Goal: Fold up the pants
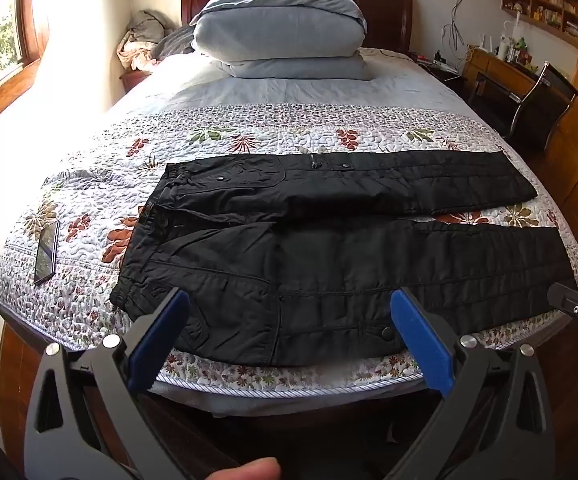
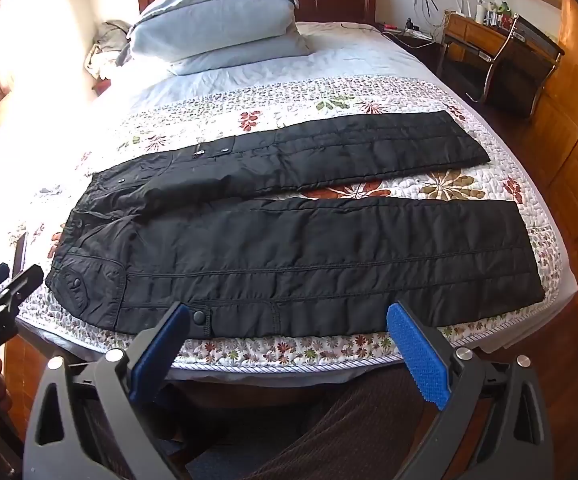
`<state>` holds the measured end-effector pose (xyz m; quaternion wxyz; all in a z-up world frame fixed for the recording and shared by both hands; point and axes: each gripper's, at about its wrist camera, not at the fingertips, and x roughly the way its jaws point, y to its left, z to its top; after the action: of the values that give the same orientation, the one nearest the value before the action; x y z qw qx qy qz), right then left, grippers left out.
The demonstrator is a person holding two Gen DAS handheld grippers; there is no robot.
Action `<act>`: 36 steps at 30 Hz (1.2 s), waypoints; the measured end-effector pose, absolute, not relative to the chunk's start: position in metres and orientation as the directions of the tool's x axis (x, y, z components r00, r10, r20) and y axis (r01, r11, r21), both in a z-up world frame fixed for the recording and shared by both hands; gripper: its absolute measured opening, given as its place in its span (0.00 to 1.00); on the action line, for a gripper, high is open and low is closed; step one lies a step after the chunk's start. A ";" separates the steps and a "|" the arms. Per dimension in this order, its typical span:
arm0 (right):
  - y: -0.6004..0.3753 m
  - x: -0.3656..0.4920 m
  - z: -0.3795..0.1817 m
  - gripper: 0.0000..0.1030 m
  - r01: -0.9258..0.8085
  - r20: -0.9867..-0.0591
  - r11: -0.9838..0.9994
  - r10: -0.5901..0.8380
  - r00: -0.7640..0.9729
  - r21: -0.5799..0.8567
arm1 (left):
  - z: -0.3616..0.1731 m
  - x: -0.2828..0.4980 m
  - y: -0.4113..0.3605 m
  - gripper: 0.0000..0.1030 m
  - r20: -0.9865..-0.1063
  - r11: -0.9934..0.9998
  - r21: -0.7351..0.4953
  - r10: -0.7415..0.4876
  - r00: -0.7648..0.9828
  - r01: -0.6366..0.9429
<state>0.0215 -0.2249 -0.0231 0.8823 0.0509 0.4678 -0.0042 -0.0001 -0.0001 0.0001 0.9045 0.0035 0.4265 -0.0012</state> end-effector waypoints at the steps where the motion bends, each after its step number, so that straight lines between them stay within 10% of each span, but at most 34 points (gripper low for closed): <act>1: -0.225 0.022 -0.023 0.97 0.055 -0.827 0.995 0.041 0.561 0.087 | 0.000 0.000 0.000 0.98 -0.771 1.000 0.005 0.001 0.637 0.005; 36: -0.225 0.023 -0.026 0.97 0.056 -0.831 0.995 0.041 0.555 0.086 | 0.001 0.004 0.003 0.98 -0.771 1.000 0.022 0.017 0.636 0.001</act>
<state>0.0231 -0.2249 -0.0263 0.8803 0.0512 0.4716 -0.0042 0.0039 0.0028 0.0006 0.9045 0.0101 0.4263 0.0044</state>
